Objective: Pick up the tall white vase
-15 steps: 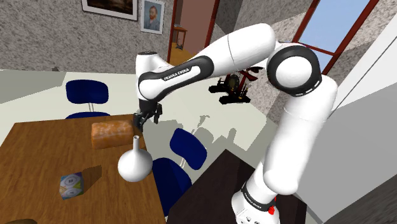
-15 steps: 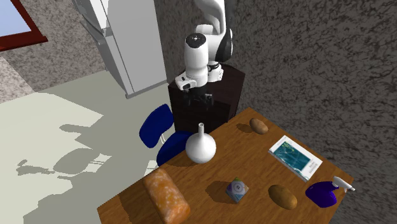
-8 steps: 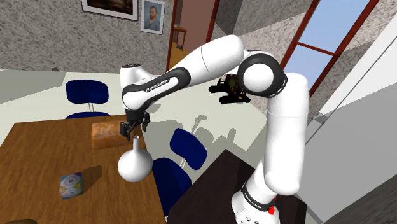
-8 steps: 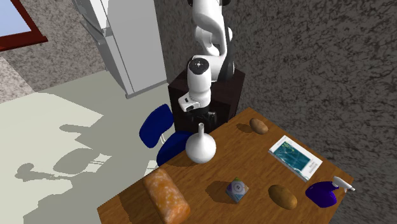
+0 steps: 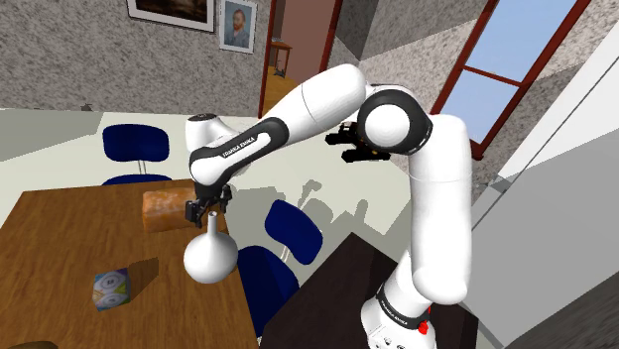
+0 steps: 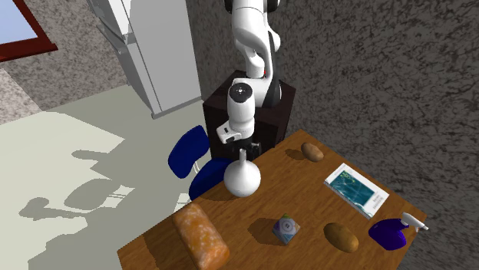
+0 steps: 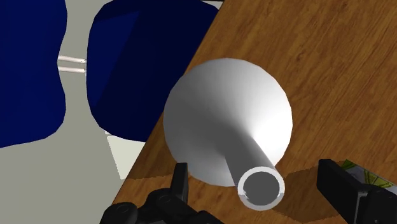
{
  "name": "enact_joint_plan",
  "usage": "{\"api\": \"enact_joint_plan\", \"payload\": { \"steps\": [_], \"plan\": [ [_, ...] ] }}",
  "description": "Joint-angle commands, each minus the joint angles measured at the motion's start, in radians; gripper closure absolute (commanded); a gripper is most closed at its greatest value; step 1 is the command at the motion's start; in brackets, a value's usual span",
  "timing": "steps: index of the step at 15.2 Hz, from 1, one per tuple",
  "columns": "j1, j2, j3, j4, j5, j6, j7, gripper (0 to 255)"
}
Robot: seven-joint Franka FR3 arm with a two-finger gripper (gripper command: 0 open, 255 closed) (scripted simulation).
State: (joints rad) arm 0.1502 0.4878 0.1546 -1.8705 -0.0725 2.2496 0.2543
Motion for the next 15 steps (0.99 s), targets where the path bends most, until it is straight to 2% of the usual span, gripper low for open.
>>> {"api": "enact_joint_plan", "payload": {
  "steps": [1,10,15],
  "plan": [
    [0.0,0.002,0.0,-0.004,-0.001,0.006,0.0,255],
    [-0.001,0.002,-0.001,-0.003,0.0,0.005,-0.001,255],
    [-0.004,-0.041,0.004,0.005,0.008,-0.046,-0.005,255]
  ]
}}
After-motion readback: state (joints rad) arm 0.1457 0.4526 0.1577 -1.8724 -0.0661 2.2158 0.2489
